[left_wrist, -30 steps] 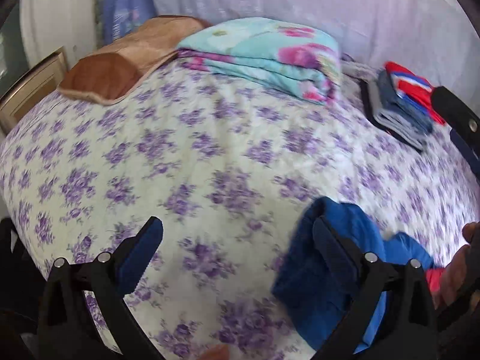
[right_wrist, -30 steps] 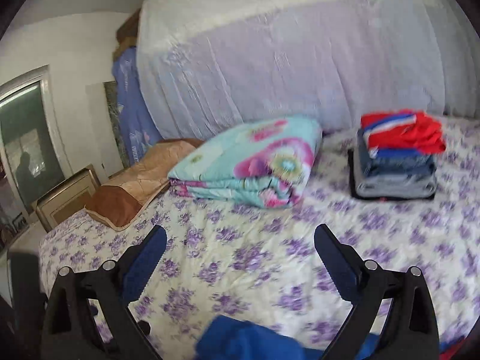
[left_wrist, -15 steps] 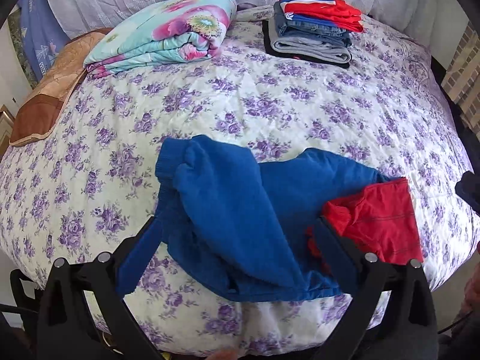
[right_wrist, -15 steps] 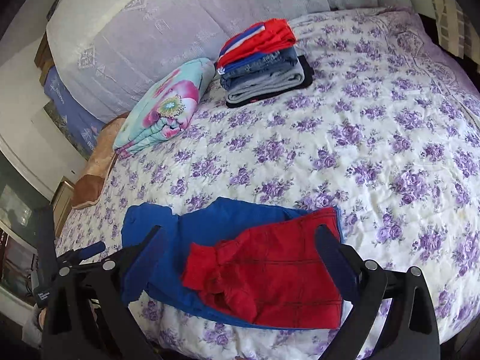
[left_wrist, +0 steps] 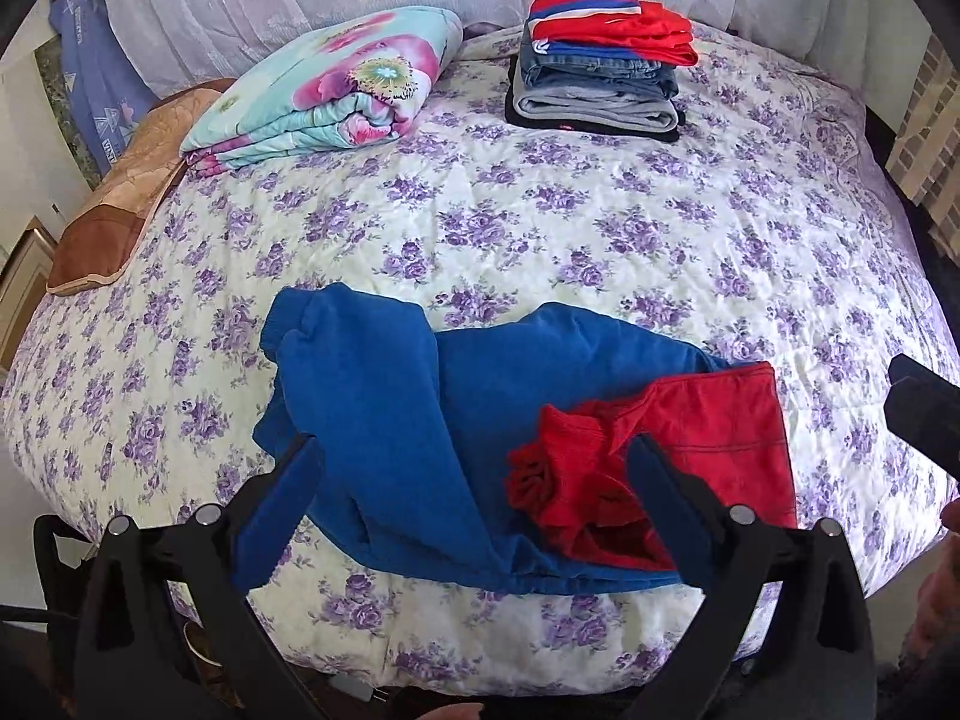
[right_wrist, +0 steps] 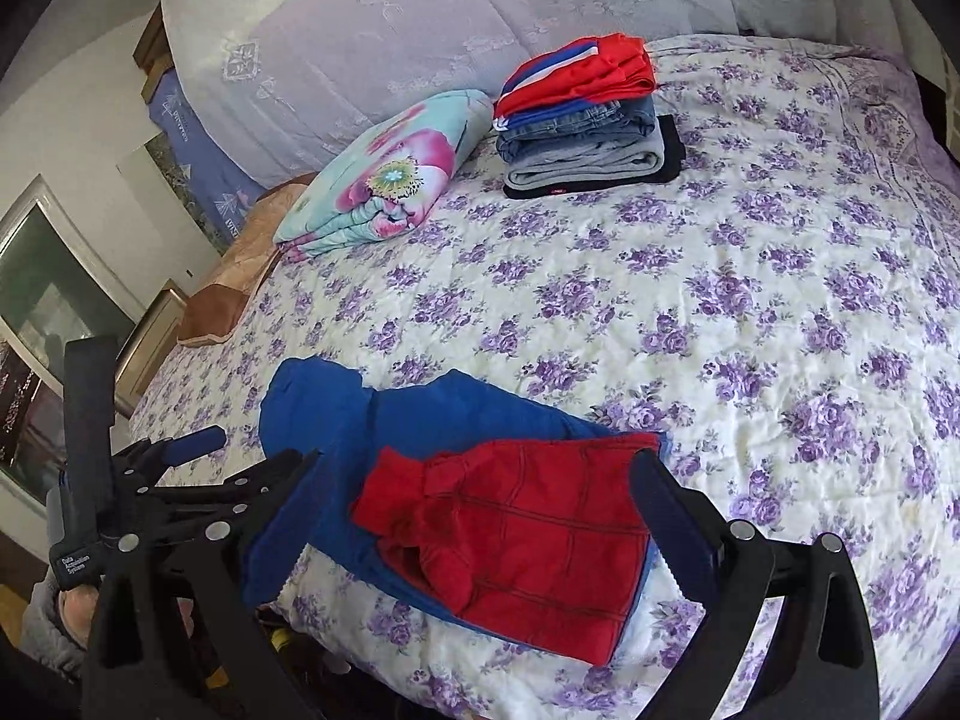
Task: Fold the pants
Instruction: 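Lay the pants flat on the quilt and open both grippers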
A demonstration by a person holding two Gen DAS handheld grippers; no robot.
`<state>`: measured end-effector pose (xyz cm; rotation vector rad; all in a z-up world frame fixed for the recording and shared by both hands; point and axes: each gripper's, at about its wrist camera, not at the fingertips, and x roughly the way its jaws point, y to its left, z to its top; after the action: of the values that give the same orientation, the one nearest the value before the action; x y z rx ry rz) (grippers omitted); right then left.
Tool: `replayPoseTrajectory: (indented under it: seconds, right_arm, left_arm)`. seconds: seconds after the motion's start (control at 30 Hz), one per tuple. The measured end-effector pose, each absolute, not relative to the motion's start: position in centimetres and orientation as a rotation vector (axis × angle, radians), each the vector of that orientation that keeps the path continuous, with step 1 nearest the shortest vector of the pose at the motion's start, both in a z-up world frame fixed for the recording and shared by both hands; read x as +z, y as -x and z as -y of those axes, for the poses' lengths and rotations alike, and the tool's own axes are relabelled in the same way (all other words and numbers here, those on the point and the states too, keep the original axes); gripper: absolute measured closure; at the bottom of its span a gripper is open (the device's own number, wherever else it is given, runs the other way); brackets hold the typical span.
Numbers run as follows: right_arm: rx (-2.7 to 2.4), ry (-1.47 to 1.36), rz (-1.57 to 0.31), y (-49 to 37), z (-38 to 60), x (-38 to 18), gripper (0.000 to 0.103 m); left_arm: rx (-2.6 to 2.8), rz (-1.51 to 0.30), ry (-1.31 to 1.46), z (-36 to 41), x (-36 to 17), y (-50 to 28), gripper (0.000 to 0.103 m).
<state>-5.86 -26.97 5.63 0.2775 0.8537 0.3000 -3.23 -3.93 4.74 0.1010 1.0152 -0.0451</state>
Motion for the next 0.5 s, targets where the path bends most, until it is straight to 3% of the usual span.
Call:
replayPoseTrajectory:
  seconds: [0.5]
  right_arm:
    - [0.29, -0.29, -0.85, 7.4, 26.8, 5.7, 0.004]
  left_arm:
    - [-0.064, -1.028, -0.085, 3.8, 4.8, 4.0, 0.005]
